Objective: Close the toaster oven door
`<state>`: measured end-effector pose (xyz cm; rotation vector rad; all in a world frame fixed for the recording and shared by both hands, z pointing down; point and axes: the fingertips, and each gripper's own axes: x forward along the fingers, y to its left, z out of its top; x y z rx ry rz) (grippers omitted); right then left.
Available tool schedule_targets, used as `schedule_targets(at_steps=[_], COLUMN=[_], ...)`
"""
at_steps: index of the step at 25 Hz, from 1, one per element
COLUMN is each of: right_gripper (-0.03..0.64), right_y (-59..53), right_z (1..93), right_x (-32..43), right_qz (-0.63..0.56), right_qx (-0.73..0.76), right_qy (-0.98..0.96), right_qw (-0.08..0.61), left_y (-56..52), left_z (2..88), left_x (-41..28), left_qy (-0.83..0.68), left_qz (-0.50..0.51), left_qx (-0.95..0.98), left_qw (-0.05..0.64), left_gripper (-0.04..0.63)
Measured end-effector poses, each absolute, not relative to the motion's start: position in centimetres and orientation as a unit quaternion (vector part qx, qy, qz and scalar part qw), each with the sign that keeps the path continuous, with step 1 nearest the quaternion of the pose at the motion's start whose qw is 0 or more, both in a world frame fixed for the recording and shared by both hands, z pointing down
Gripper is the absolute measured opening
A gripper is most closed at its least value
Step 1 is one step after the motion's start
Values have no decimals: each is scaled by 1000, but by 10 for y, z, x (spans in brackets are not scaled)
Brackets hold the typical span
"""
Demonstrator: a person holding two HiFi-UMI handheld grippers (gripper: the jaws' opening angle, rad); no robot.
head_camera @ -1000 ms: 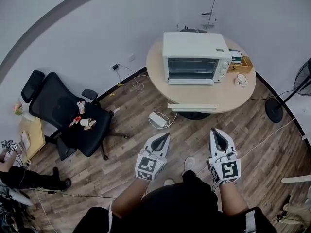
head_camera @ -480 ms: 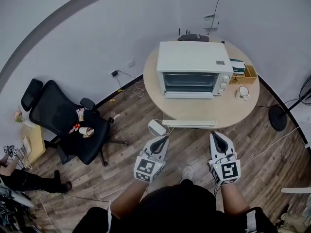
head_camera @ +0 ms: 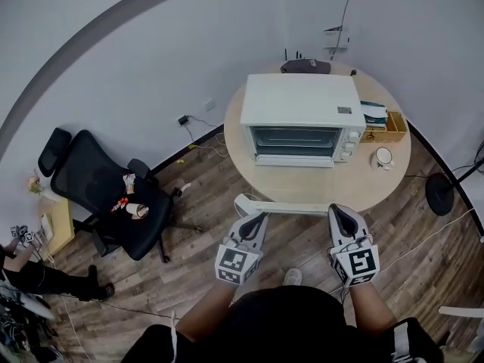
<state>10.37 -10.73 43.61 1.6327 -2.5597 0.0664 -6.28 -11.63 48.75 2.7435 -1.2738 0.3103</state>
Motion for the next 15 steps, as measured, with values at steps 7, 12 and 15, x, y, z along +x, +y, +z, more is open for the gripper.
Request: schedule_targets(at_steps=[7, 12, 15], right_gripper=[-3, -3, -3], right_y=[-121, -134, -146], right_z=[440, 443, 447], right_x=[111, 113, 110], right_qz=[23, 24, 32], right_qx=[512, 509, 505], right_qy=[-857, -859, -861], right_qw=[56, 57, 56], left_y=[-127, -133, -141], left_z=[497, 508, 517], left_x=[-63, -72, -73], left_qy=[-445, -458, -454], left_qz=[110, 121, 130], left_qx=[887, 878, 879], left_qw=[55, 61, 63], left_gripper=[3, 3, 3])
